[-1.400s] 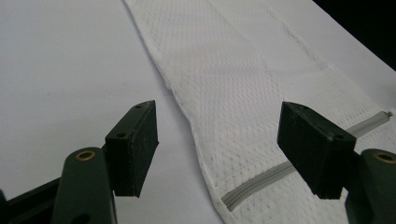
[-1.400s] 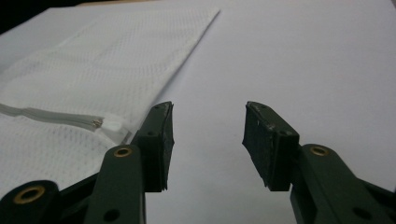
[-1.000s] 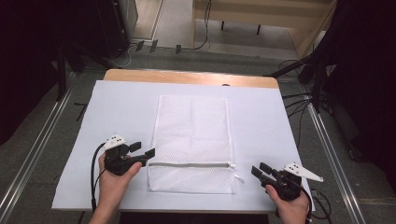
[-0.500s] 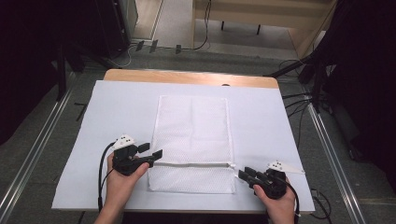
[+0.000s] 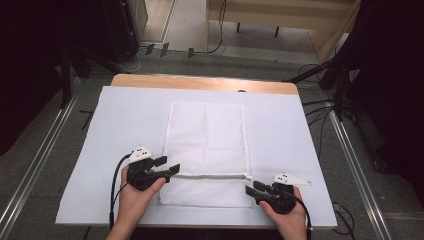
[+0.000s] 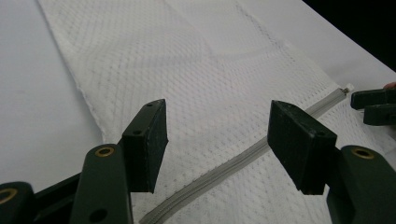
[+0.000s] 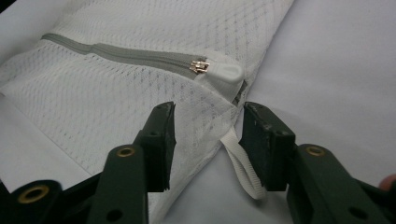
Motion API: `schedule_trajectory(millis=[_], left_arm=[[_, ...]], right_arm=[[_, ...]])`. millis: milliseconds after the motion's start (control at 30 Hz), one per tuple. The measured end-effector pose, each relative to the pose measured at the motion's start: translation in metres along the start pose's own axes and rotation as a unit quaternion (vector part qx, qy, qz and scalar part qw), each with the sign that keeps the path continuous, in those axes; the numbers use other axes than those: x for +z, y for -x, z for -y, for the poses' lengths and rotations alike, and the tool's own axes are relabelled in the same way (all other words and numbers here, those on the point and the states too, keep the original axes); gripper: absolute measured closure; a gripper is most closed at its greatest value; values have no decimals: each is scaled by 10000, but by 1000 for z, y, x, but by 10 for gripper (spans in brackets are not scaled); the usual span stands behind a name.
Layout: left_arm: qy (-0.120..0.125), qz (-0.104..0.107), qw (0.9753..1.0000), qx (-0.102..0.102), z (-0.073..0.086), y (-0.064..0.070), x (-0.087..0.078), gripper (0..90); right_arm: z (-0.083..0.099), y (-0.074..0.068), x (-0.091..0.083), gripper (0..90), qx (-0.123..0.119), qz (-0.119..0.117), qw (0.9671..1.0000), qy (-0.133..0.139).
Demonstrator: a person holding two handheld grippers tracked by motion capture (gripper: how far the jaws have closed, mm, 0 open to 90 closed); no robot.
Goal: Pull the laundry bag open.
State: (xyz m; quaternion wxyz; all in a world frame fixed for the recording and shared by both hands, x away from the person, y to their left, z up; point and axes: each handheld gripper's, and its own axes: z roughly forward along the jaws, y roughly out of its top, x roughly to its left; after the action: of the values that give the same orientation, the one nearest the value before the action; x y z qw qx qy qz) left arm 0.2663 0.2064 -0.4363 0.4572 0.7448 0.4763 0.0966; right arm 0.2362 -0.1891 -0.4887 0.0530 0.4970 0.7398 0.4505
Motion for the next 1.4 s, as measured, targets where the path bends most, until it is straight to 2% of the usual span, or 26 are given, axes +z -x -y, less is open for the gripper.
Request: schedule_trajectory(millis=[100,133,167,200,233,267,300,333,433,567,600,667,700,733,833,933,967,1067,1200,1300,1400], left_arm=[[-15,53,10000,23,0,3,2,383],[-20,50,10000,37,0,3,2,385],[-29,44,10000,38,0,4,2,385],[-30,66,10000,38,0,4,3,386],[-31,63,10000,34,1,5,3,387],[-34,52,10000,35,1,5,3,387],[-36,52,10000,41,1,5,3,387],[-31,58,10000,29,0,5,3,388],[-7,73,10000,37,0,4,3,390],[-6,72,10000,11,-1,6,3,394],[-19,76,10000,15,-1,7,3,395],[-31,126,9999,23,-1,10,5,396],[-51,152,9999,59,-1,11,7,397],[-70,171,9998,62,-2,12,9,399],[-107,277,9996,31,-4,18,15,400],[-245,421,9988,102,-8,31,27,410],[-245,421,9988,102,-8,31,27,415],[-405,576,9975,15,-11,40,39,421],[-569,744,9956,-80,-17,54,56,428],[-724,844,9938,-69,-25,68,69,429],[-933,853,9920,22,-35,83,84,476]], right_arm=[[1,-6,2,466,-127,140,9998,40],[3,-16,4,449,-422,436,9982,19],[3,-16,4,449,-422,436,9982,19],[4,-19,5,445,-510,538,9973,18],[9,-27,7,470,-731,810,9940,113],[9,-27,7,470,-731,810,9940,113],[12,-30,8,491,-822,966,9918,170],[13,-33,8,500,-857,1048,9906,168],[15,-38,7,523,-895,1066,9902,132],[16,-42,9,630,-911,1400,9858,186],[16,-42,9,658,-910,1408,9857,177],[15,-40,8,785,-832,1466,9855,178],[14,-38,8,815,-783,1463,9860,161],[10,-34,6,900,-638,1291,9895,97],[9,-33,6,900,-632,1228,9904,42],[8,-34,2,900,-587,1152,9915,176],[8,-34,2,900,-587,1152,9915,176],[5,-37,-6,900,-616,1123,9906,481],[3,-38,-9,900,-601,1066,9903,652],[4,-39,-8,900,-623,1043,9905,646],[3,-39,-6,900,-675,988,9911,590]])
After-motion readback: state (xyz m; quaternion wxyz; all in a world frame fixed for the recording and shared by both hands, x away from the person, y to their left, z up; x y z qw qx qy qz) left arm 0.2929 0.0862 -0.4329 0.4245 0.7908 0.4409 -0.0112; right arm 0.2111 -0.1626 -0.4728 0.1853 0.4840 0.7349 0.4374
